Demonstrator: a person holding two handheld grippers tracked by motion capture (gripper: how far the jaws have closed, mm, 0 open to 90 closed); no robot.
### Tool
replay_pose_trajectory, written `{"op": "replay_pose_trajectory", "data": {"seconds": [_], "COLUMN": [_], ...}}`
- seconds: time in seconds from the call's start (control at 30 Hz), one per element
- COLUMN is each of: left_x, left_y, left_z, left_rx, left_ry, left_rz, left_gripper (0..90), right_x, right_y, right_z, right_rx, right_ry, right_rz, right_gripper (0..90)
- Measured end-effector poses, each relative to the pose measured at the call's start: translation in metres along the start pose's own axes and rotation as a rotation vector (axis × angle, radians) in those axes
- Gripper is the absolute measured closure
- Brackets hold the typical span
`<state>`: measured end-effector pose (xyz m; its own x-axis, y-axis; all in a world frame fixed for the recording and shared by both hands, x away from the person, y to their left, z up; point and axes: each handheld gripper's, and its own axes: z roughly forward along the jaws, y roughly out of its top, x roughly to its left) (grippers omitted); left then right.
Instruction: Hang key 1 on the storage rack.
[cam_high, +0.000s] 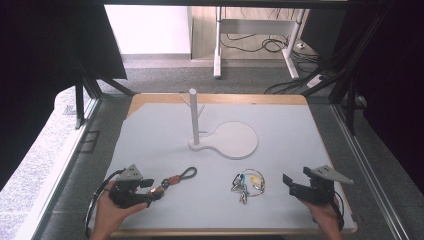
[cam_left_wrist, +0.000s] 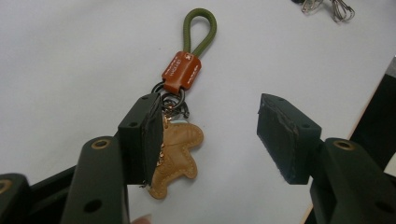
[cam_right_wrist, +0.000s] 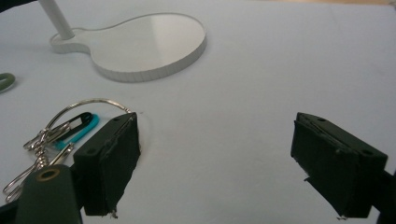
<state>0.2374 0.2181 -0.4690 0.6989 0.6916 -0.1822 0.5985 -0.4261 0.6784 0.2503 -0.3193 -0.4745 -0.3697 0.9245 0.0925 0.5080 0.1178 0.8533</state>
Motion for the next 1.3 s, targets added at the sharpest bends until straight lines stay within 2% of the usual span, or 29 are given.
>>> {"op": "replay_pose_trajectory", "data": {"seconds": [0.07,0.13,0.27,0.37,0.47,0.57,0.67,0.73,0.8,0.93,1.03,1.07,1.13,1.23,1.27,1.3], "left_x": [0.0,0.0,0.0,-0.001,-0.003,-0.004,-0.004,-0.003,-0.002,-0.002,-0.001,0.001,0.004,0.004,0.003,0.002], "left_y": [-0.001,-0.002,-0.002,-0.001,0.004,0.01,0.016,0.021,0.025,0.034,0.04,0.045,0.051,0.055,0.06,0.063], "left_z": [0.001,0.0,-0.001,-0.002,-0.004,-0.007,-0.013,-0.017,-0.018,-0.017,-0.016,-0.016,-0.016,-0.016,-0.016,-0.015], "left_rx": [0.007,0.009,-0.017,-0.023,-0.034,-0.052,-0.067,-0.097,-0.107,-0.081,-0.063,-0.056,-0.068,-0.065,-0.056,-0.049], "left_ry": [0.011,0.013,0.015,0.017,0.014,-0.031,-0.033,-0.06,-0.074,-0.088,-0.089,-0.102,-0.124,-0.125,-0.124,-0.124], "left_rz": [0.003,-0.001,-0.03,-0.04,-0.038,-0.028,-0.016,-0.013,-0.012,0.015,0.031,0.064,0.08,0.093,0.117,0.121], "left_gripper": [41.0,40.9,41.0,41.0,40.9,40.5,39.4,38.7,38.2,37.4,37.3,37.4,37.4,37.4,37.3,37.4], "right_x": [-0.002,-0.005,-0.007,-0.007,-0.01,-0.015,-0.02,-0.024,-0.025,-0.024,-0.019,-0.018,-0.016,-0.015,-0.014,-0.013], "right_y": [-0.003,-0.005,-0.008,-0.007,-0.007,-0.009,-0.009,-0.009,-0.01,-0.012,-0.012,-0.013,-0.014,-0.016,-0.016,-0.017], "right_z": [0.003,0.007,0.012,0.009,0.004,0.0,-0.003,-0.004,-0.004,-0.005,-0.006,-0.007,-0.007,-0.008,-0.008,-0.008], "right_rx": [0.015,0.029,0.045,0.047,0.042,0.034,0.029,0.024,0.023,0.022,0.022,0.028,0.035,0.038,0.04,0.042], "right_ry": [0.024,0.028,0.035,0.033,0.048,0.053,0.044,0.041,0.036,0.035,0.031,0.032,0.036,0.034,0.034,0.033], "right_rz": [0.0,0.002,-0.004,-0.011,0.006,0.018,0.032,0.046,0.048,0.053,0.025,0.019,0.011,0.011,0.007,0.001], "right_gripper": [15.4,15.5,15.8,16.2,17.2,18.2,18.6,19.3,19.7,20.7,20.7,20.7,20.7,20.7,20.7,20.8]}}
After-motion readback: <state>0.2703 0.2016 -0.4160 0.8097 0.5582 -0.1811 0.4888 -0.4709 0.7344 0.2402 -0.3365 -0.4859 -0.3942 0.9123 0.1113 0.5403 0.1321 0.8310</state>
